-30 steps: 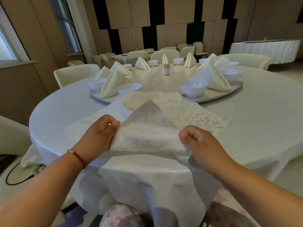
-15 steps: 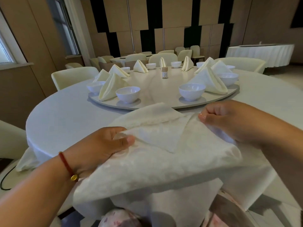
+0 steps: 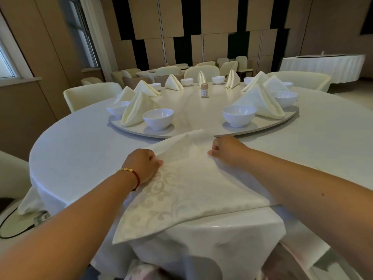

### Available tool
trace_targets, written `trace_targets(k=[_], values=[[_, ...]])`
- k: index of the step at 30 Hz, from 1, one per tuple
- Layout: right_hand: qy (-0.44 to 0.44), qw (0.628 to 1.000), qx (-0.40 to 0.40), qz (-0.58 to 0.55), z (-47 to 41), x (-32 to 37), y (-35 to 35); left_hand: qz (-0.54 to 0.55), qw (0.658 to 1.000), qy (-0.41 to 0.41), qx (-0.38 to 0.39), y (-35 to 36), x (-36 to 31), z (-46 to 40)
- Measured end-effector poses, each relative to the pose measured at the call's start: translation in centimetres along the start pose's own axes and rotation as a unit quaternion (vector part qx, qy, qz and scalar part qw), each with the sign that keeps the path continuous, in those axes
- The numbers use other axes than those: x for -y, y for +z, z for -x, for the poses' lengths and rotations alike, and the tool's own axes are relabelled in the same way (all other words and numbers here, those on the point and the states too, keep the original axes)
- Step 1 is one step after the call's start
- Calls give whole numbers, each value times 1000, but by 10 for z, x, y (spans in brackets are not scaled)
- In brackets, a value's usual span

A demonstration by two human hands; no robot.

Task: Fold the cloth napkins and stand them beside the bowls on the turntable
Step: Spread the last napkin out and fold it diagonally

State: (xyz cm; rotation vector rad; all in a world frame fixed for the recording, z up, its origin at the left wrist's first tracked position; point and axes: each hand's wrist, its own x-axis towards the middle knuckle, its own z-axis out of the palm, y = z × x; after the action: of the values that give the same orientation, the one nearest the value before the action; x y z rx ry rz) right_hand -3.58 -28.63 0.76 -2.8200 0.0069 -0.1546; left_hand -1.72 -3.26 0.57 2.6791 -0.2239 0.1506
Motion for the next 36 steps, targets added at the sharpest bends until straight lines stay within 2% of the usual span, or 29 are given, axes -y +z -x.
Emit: trace_targets(k=[4, 7, 10, 13, 16, 18, 21, 24, 26, 28, 31, 34, 36], values=[[20, 999, -42, -2, -6, -7, 5, -107, 994, -31, -22, 9, 1, -17], [88, 992, -65, 65, -10, -18, 2, -39, 997, -68, 8, 8, 2, -31], [116, 987, -47, 99, -14, -29, -3, 30, 997, -56, 34, 6, -1, -38], [141, 989, -17, 32, -16, -31, -10, 152, 986, 0, 65, 9, -12, -29], [143, 988, -60, -23, -25, -27, -19, 157, 981, 94, 64, 17, -26, -20], [143, 984, -71, -80, -28, -24, -23, 169, 975, 127, 62, 21, -33, -17], [133, 972, -55, -183, -30, -22, -20, 219, 965, 138, 44, 23, -36, -19], [112, 964, -63, -233, -29, -14, -22, 269, 953, 141, 11, 18, -39, -25], [119, 957, -49, -260, -33, -12, -23, 264, 954, 139, 12, 16, -38, -30], [145, 952, -29, -267, -37, -13, -21, 226, 963, 138, 44, 18, -38, -30], [191, 951, -38, -239, -44, -21, -15, 211, 964, 143, 78, 24, -36, -22], [210, 949, -13, -236, -41, -22, -21, 214, 963, 154, 61, 26, -34, -19], [229, 929, 17, -288, -42, -23, -25, 214, 964, 152, 52, 26, -33, -19]])
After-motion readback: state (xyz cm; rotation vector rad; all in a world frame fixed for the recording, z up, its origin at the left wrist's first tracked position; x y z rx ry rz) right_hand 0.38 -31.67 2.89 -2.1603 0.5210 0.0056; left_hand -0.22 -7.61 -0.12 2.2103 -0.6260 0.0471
